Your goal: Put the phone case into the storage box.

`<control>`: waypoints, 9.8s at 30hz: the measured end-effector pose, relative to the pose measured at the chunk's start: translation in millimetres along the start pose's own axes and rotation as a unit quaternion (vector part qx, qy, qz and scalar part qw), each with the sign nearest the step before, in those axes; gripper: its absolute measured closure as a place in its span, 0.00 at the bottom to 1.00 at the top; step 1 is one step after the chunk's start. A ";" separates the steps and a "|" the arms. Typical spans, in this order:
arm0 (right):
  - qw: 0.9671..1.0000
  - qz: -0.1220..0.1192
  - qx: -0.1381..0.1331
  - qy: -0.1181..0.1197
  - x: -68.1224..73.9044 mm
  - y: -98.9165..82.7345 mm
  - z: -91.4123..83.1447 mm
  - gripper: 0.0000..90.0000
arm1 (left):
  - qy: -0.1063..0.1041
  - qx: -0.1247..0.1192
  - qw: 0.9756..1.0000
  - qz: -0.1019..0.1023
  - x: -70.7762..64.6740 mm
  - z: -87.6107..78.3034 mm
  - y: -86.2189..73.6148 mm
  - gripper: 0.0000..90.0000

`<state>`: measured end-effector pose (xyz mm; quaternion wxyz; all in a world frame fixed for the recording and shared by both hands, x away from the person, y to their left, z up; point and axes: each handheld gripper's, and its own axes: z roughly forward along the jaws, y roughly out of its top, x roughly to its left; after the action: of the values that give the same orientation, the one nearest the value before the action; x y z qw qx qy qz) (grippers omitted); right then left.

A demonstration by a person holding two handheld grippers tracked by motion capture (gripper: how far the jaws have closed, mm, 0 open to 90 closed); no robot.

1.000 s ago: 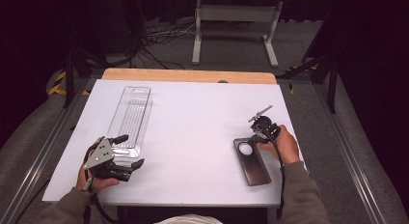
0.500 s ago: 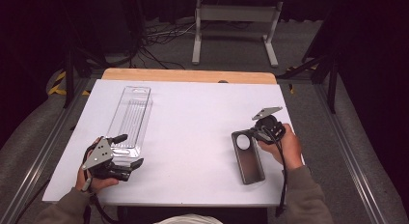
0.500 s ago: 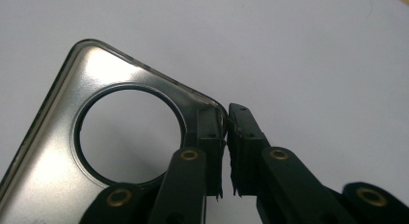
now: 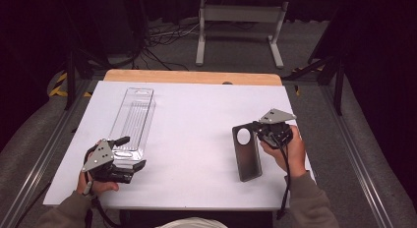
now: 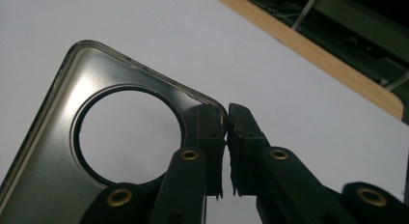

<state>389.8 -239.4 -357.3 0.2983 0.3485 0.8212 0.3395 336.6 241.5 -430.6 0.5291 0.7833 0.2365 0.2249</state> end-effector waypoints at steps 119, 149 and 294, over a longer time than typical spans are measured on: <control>0.969 -0.090 -0.217 -0.077 111.5 23.0 -13.3 0.76 | -0.076 -0.072 0.994 -0.015 -51.3 100.3 106.0 0.89; 0.970 -0.081 -0.224 -0.055 109.1 21.1 -11.5 0.51 | -0.059 -0.074 0.995 -0.013 -43.2 93.2 105.0 0.89; 0.983 -0.065 -0.164 -0.042 88.3 -75.3 -23.0 0.18 | 0.015 -0.125 0.992 -0.009 5.1 38.5 114.7 0.89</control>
<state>294.1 -218.6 -423.6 0.4073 0.2549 0.7617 0.4347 379.0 179.2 -335.9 0.6213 0.7053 0.2215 0.2598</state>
